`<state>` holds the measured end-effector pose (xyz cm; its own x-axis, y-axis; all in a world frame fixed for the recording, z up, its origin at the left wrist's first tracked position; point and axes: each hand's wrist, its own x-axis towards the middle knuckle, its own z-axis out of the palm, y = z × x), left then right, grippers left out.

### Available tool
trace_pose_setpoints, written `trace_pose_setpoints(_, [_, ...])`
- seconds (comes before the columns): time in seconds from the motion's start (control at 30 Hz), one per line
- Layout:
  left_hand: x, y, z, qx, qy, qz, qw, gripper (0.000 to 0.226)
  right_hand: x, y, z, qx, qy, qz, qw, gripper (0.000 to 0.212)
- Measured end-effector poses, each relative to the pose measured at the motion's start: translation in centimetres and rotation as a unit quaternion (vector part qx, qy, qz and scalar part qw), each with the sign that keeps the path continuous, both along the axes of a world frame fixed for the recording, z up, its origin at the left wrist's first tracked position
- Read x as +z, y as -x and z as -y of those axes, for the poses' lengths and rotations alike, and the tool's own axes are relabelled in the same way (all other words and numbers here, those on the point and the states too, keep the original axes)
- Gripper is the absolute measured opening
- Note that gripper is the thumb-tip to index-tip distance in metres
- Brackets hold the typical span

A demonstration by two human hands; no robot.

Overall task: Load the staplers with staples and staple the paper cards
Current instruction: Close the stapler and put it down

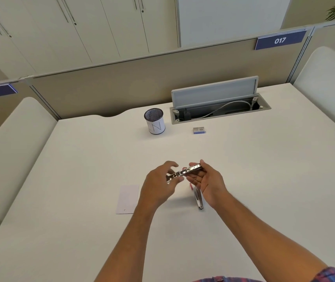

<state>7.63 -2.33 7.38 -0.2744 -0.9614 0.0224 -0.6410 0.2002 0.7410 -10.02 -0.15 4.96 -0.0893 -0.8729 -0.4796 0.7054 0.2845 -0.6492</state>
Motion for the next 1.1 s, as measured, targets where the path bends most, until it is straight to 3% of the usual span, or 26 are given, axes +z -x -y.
trace_pose_setpoints(0.1, [0.2, 0.6, -0.1, -0.070, 0.053, 0.073, 0.993, 0.040, 0.2, -0.7, -0.3, 0.043, 0.004, -0.012, 0.999, 0.041])
trace_pose_setpoints(0.4, [-0.1, 0.3, -0.5, -0.124, 0.026, 0.055, 0.990, 0.049, 0.4, -0.3, -0.5, 0.075, -0.014, -0.024, 0.997, 0.038])
trace_pose_setpoints(0.73, [0.2, 0.2, -1.1, -0.124, 0.027, 0.071, 0.989, 0.057, -0.1, -0.1, -0.3, 0.116, 0.000, -0.101, 0.988, 0.036])
trace_pose_setpoints(0.97, [0.7, 0.2, -1.0, -0.119, 0.019, 0.076, 0.990, 0.041, -0.2, -0.4, -0.6, 0.125, 0.033, -0.095, 0.987, 0.034])
trace_pose_setpoints(1.1, [0.5, 0.4, -1.2, -0.107, 0.019, 0.062, 0.992, 0.026, -0.5, -0.5, -0.5, 0.109, 0.044, -0.121, 0.986, 0.045])
